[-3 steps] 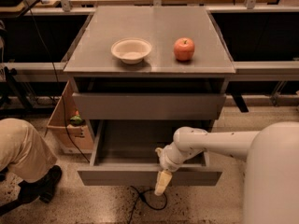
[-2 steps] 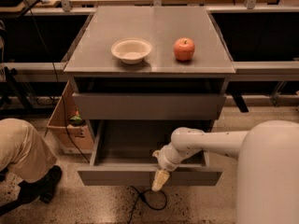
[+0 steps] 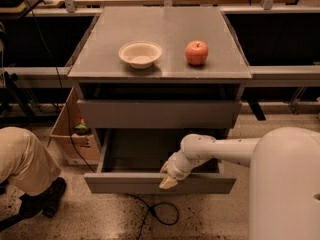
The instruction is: Close middle drawer
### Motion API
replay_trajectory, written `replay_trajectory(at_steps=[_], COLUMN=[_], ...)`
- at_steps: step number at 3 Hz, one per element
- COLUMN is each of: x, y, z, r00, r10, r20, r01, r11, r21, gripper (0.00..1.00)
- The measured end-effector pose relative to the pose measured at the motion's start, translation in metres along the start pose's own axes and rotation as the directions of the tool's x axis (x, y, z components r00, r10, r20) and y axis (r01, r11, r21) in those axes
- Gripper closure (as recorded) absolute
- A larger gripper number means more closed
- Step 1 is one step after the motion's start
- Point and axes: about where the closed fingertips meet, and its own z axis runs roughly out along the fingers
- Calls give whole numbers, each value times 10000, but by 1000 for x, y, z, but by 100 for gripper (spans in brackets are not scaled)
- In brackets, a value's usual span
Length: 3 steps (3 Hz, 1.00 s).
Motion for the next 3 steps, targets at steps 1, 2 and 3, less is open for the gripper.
replay_trajectory(at_steps=[1, 2, 3], x=[-16, -26, -25], y=[-17, -27, -28], z=[-9, -13, -11], r00=[9992, 9977, 9977], r10=[-399, -658, -664], r20=[-81, -145, -146], r01=[401, 663, 669], r11=[9989, 9971, 9970], r21=[228, 373, 377], gripper=[86, 100, 100])
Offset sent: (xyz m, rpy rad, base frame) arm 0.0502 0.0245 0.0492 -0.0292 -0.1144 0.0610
